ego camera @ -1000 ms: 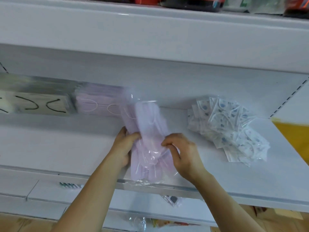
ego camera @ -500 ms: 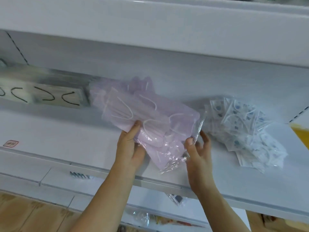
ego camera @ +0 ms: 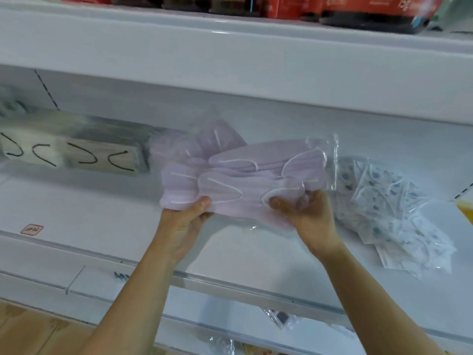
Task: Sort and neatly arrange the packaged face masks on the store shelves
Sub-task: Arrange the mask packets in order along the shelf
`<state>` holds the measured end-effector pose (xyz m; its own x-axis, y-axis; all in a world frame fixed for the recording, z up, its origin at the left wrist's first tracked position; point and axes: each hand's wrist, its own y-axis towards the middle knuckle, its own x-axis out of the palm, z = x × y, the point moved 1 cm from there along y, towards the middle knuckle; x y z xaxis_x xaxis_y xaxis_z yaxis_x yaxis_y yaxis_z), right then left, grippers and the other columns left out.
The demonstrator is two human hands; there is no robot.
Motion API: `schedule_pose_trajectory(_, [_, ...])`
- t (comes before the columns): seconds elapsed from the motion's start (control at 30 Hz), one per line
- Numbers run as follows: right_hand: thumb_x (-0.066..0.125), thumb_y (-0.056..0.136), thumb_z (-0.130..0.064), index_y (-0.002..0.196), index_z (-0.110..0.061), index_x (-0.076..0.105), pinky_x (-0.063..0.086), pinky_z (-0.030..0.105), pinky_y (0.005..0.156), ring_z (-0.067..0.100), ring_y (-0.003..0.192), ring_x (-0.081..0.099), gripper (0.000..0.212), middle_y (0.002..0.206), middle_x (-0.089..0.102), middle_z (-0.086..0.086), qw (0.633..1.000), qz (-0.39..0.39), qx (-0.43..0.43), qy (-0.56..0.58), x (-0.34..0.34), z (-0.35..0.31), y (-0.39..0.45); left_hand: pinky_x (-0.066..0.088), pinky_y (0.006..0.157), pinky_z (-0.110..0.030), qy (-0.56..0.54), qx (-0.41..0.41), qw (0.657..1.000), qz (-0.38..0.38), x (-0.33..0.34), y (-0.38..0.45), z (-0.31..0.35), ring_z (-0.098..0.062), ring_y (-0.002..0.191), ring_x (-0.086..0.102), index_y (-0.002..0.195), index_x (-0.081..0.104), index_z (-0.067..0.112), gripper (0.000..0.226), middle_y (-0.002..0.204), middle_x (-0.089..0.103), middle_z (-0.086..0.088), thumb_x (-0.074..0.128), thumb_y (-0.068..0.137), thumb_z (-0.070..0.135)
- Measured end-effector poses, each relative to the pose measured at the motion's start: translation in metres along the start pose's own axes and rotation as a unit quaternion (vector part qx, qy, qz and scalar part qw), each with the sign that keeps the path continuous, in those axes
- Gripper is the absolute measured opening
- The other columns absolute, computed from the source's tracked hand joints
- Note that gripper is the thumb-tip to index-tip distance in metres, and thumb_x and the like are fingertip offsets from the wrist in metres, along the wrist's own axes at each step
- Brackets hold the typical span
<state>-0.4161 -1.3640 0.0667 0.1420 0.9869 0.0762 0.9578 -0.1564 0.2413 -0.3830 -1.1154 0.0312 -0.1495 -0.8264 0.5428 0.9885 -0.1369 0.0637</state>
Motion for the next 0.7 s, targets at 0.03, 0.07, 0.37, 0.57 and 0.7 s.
schedule_pose_trajectory(0.03, [0.08, 0.078, 0.01, 0.082, -0.009, 0.081, 0.058, 0.036, 0.076, 0.019, 0.081, 0.072, 0.019, 0.087, 0.078, 0.01, 1.0, -0.008, -0.009, -0.015, 0.001, -0.002, 0.003, 0.056, 0.099, -0.04, 0.023, 0.022, 1.0, 0.002, -0.011, 0.003, 0.009, -0.028, 0.123, 0.064, 0.13, 0.068, 0.02, 0.069, 0.135, 0.066, -0.009, 0.092, 0.066, 0.015])
schedule_pose_trajectory(0.07, [0.08, 0.079, 0.009, 0.077, -0.014, 0.081, 0.058, 0.033, 0.074, 0.015, 0.079, 0.072, 0.023, 0.083, 0.079, 0.003, 0.999, -0.018, -0.016, -0.028, 0.003, -0.004, 0.006, 0.057, 0.096, -0.037, 0.06, 0.04, 0.997, 0.008, -0.021, 0.007, 0.018, -0.029, 0.12, 0.064, 0.132, 0.064, 0.018, 0.067, 0.135, 0.066, -0.011, 0.087, 0.07, 0.007])
schedule_pose_trajectory(0.37, [0.083, 0.079, 0.004, 0.081, -0.008, 0.081, 0.054, 0.021, 0.078, 0.009, 0.081, 0.075, 0.012, 0.084, 0.08, 0.001, 0.993, -0.04, -0.021, -0.111, 0.054, 0.01, 0.025, 0.055, 0.085, -0.02, 0.329, 0.072, 0.941, -0.016, -0.085, 0.028, 0.068, -0.007, 0.102, 0.069, 0.12, 0.058, 0.021, 0.076, 0.109, 0.074, 0.015, 0.099, 0.057, 0.008])
schedule_pose_trajectory(0.57, [0.09, 0.077, -0.023, 0.081, -0.019, 0.084, 0.059, 0.044, 0.082, 0.029, 0.089, 0.075, 0.008, 0.087, 0.08, 0.003, 0.982, -0.049, 0.004, -0.181, 0.092, 0.018, 0.036, 0.053, 0.088, -0.016, 0.322, 0.08, 0.943, -0.007, -0.118, 0.046, 0.083, 0.001, 0.116, 0.061, 0.12, 0.058, 0.059, 0.089, 0.123, 0.064, 0.028, 0.094, 0.054, 0.011])
schedule_pose_trajectory(0.7, [0.085, 0.084, -0.016, 0.08, -0.03, 0.083, 0.057, 0.031, 0.081, 0.008, 0.088, 0.075, 0.014, 0.086, 0.079, -0.012, 0.963, -0.115, -0.006, -0.245, 0.108, 0.008, 0.032, 0.04, 0.094, -0.003, 0.339, 0.071, 0.938, -0.009, -0.138, 0.054, 0.088, 0.013, 0.132, 0.043, 0.131, 0.043, 0.049, 0.102, 0.129, 0.05, 0.044, 0.096, 0.052, 0.012])
